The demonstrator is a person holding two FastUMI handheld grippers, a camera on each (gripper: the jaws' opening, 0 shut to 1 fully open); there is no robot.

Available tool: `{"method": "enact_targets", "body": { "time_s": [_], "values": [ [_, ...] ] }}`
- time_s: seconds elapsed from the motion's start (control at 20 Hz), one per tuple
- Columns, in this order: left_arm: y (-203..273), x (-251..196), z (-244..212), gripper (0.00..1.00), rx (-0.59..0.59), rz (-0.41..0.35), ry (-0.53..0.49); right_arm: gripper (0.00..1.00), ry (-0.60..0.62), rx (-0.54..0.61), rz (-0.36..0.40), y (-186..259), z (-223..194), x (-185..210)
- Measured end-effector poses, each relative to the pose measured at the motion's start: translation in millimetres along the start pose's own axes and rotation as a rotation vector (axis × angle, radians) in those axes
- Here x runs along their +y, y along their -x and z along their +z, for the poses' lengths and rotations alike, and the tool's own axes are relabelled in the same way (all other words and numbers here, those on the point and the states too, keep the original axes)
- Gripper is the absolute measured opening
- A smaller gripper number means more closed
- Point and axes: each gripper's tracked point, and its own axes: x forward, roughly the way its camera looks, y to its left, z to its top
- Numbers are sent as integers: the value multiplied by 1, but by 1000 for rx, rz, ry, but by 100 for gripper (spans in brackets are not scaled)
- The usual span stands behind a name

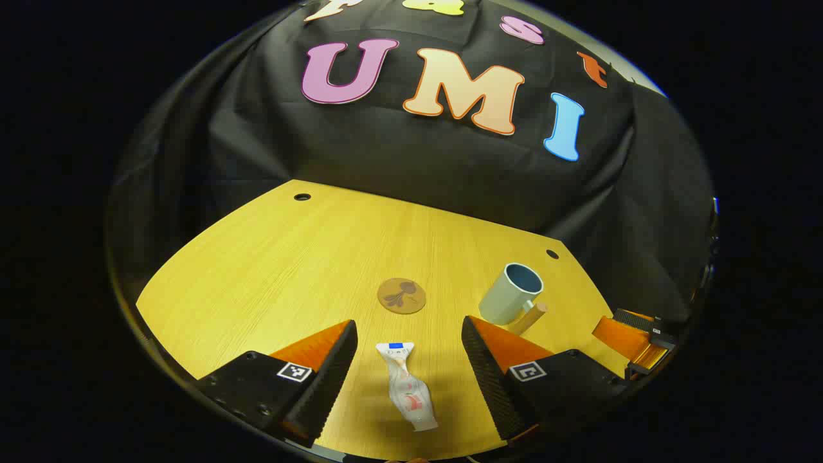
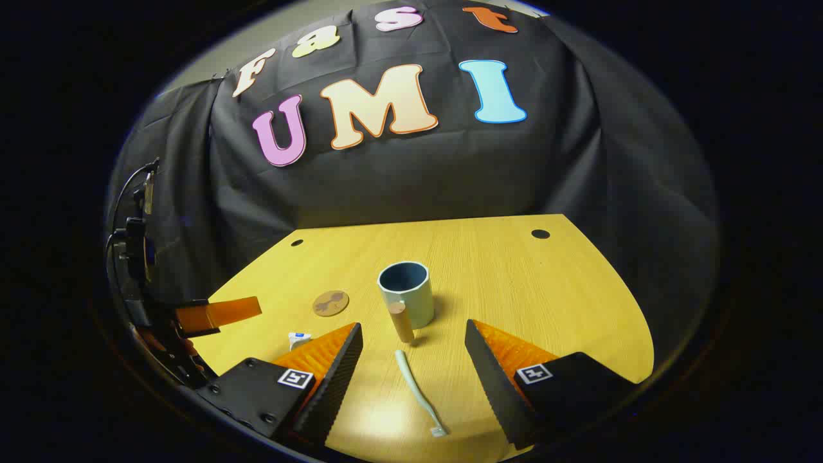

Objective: Put the toothbrush and toothpaste on the desktop into the cup, then pick up the cup and place it on the coaster on the desktop.

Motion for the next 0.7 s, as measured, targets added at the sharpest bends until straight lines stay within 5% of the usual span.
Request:
{"method": "enact_targets", "body": {
  "time_s": [0.7],
  "values": [
    [11, 27, -12, 94, 24, 58, 37, 99, 1, 102, 8, -15, -19, 2]
  ]
}}
